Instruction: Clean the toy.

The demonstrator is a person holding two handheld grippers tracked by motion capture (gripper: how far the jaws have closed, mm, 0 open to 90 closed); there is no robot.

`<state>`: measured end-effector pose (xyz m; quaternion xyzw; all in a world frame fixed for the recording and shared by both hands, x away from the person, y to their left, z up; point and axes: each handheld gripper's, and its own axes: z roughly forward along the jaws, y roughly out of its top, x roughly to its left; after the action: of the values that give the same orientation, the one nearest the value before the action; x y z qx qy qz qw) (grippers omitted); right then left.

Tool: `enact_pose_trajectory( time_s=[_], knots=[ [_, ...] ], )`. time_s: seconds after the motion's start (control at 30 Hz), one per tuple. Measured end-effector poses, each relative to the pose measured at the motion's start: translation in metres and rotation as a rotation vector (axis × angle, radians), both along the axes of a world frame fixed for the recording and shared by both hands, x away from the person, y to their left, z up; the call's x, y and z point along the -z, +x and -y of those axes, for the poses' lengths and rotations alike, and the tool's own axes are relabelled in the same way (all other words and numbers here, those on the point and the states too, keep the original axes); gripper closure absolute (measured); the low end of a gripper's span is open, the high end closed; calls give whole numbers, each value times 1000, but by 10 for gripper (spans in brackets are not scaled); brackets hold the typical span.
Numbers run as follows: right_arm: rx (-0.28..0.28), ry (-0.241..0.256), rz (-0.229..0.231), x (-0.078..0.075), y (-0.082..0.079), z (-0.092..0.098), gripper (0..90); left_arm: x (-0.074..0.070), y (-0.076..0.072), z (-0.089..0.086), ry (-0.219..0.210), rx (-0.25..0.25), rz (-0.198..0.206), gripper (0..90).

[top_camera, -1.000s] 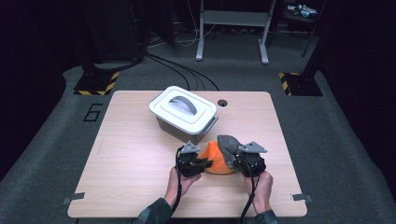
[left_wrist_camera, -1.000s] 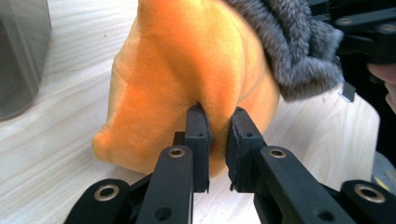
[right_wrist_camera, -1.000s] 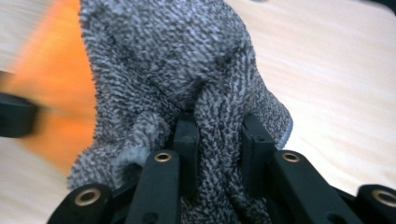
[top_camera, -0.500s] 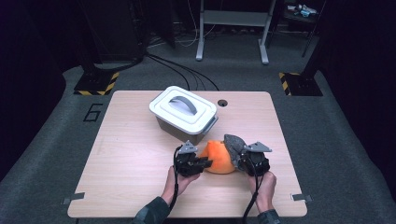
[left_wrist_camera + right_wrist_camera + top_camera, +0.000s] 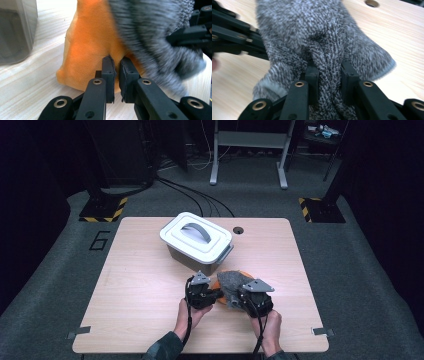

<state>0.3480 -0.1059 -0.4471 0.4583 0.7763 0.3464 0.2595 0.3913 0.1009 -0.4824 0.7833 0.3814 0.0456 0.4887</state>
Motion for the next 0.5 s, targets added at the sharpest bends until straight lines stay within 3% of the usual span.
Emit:
enact_pose_trajectory(
  time_s=[0.07,0.2,0.33,0.43,0.5],
  knots=[
    [31,-4,-2,1,3,14,717,0,-1,1,6,-3,-1,833],
    [111,36,-42,3,16,43,711,0,1,-1,16,0,4,830],
    [91,28,-50,5,21,48,712,-3,-2,-3,39,6,5,776],
    [84,4,-39,3,18,43,713,-9,-3,-4,54,13,10,520],
    [78,4,-37,3,16,42,713,-18,-4,-4,54,-15,36,405]
  ],
)
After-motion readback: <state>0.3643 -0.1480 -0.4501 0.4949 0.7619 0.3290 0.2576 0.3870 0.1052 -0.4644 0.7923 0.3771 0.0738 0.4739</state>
